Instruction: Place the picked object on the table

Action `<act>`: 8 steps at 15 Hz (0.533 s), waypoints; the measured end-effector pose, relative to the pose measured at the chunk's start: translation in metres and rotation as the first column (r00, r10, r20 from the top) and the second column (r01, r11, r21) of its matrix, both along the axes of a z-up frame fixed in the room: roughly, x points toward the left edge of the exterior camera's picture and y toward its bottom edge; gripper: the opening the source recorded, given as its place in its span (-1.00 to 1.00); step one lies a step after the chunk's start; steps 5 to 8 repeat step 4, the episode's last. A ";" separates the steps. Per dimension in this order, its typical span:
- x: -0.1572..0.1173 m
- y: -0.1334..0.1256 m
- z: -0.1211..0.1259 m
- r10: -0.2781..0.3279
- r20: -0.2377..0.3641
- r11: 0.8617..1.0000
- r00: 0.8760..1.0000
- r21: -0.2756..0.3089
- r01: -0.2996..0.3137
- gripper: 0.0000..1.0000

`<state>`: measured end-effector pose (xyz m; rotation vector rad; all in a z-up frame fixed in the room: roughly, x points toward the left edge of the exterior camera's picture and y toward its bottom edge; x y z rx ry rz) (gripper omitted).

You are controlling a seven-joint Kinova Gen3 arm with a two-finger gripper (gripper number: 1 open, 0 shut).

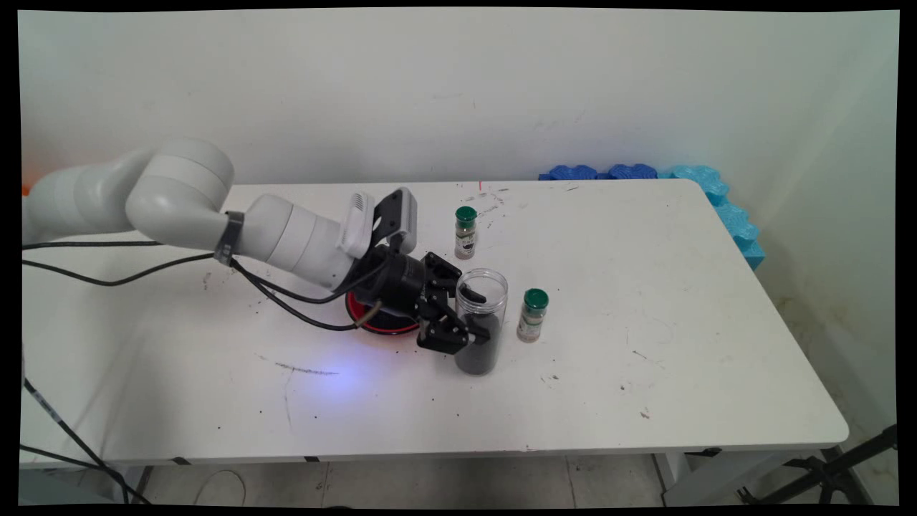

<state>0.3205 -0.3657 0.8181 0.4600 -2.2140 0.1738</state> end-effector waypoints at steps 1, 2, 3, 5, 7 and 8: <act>0.000 0.000 -0.002 0.002 0.000 1.000 1.000 -0.001 -0.002 -1.00; -0.001 0.001 -0.003 0.004 -0.001 1.000 1.000 -0.003 -0.004 1.00; -0.001 0.001 -0.005 0.006 -0.002 1.000 1.000 -0.004 -0.006 1.00; -0.001 0.002 -0.006 0.008 -0.002 1.000 1.000 -0.004 -0.008 1.00; -0.001 0.002 -0.006 0.008 -0.002 1.000 1.000 -0.004 -0.008 1.00; -0.001 0.002 -0.006 0.008 -0.002 1.000 1.000 -0.004 -0.008 1.00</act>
